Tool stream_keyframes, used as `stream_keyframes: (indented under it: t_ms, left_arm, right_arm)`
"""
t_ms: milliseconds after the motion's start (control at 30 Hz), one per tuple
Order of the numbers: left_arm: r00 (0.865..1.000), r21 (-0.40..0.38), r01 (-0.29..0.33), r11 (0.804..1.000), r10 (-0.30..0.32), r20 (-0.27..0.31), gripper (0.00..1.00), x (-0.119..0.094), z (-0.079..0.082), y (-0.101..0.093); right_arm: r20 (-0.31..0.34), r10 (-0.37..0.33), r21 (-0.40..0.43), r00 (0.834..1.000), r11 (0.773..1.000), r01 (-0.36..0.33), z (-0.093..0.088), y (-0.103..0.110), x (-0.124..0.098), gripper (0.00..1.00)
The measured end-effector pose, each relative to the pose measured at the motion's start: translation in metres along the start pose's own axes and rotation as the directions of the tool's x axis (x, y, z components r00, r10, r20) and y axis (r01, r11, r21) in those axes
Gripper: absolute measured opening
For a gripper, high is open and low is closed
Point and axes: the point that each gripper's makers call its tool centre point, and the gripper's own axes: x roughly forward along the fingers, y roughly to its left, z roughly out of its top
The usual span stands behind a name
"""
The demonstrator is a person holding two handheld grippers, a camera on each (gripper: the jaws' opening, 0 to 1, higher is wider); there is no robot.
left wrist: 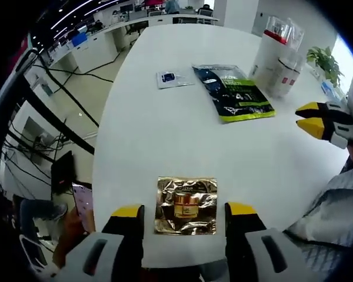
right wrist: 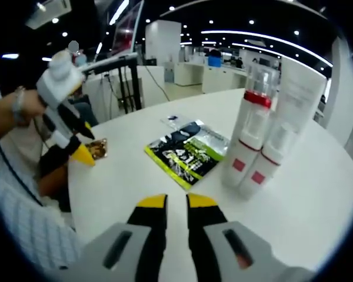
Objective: Arrange the skincare products in the storage area until every visible bottle or jar stands upright without overlapping.
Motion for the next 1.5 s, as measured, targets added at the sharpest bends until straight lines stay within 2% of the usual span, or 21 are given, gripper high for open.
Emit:
stream_keyframes:
  t_ms: [267,333,400,667,867,967,1067,1300,1433,1500]
  left_arm:
    - [0.99,0.022,0.004,1.0,0.0,-0.144,0.52,0.001,0.002,0.005]
    - [0.987,0.02,0.003,1.0,0.0,-0.16,0.42,0.001,0.004,0.006]
    - [0.986,0.011,0.0,1.0,0.002,-0.168,0.4,0.0,0.004,0.007]
    - [0.985,0.02,0.004,1.0,0.0,-0.171,0.4,0.0,0.004,0.008]
    - [0.98,0.021,0.001,1.0,0.003,-0.198,0.39,0.0,0.004,0.008]
    - [0.977,0.042,-0.031,0.999,0.039,-0.21,0.37,-0.003,0.005,0.01]
    - [0.979,0.054,-0.048,0.997,0.058,-0.197,0.36,-0.008,0.01,0.012]
    - [0.987,-0.026,-0.006,1.0,0.002,-0.162,0.36,-0.02,0.023,0.007]
    - [0.986,-0.067,0.035,0.997,-0.045,-0.162,0.36,-0.025,0.025,0.001]
    - [0.989,-0.084,0.044,0.996,-0.055,-0.135,0.36,-0.028,0.031,-0.001]
  right_arm:
    - [-0.001,-0.008,0.005,1.0,1.0,0.008,-0.003,-0.001,-0.002,0.11]
    - [-0.001,-0.01,0.006,1.0,1.0,0.01,-0.003,-0.002,-0.002,0.11]
    - [-0.001,-0.012,0.008,1.0,1.0,0.012,-0.003,-0.003,-0.003,0.11]
    - [-0.007,-0.02,0.02,1.0,1.0,0.02,-0.008,-0.006,-0.004,0.11]
    - [0.001,-0.021,0.022,1.0,1.0,0.021,-0.006,-0.007,-0.004,0.11]
    - [0.003,-0.024,0.025,1.0,0.999,0.024,-0.006,-0.009,-0.005,0.11]
    - [0.001,-0.03,0.034,1.0,0.999,0.03,-0.007,-0.012,-0.005,0.11]
    - [0.004,-0.047,0.054,0.999,0.997,0.047,-0.009,-0.018,-0.008,0.11]
    - [0.009,-0.056,0.063,0.998,0.996,0.055,-0.009,-0.02,-0.011,0.11]
    - [0.011,-0.062,0.068,0.998,0.996,0.061,-0.01,-0.022,-0.012,0.11]
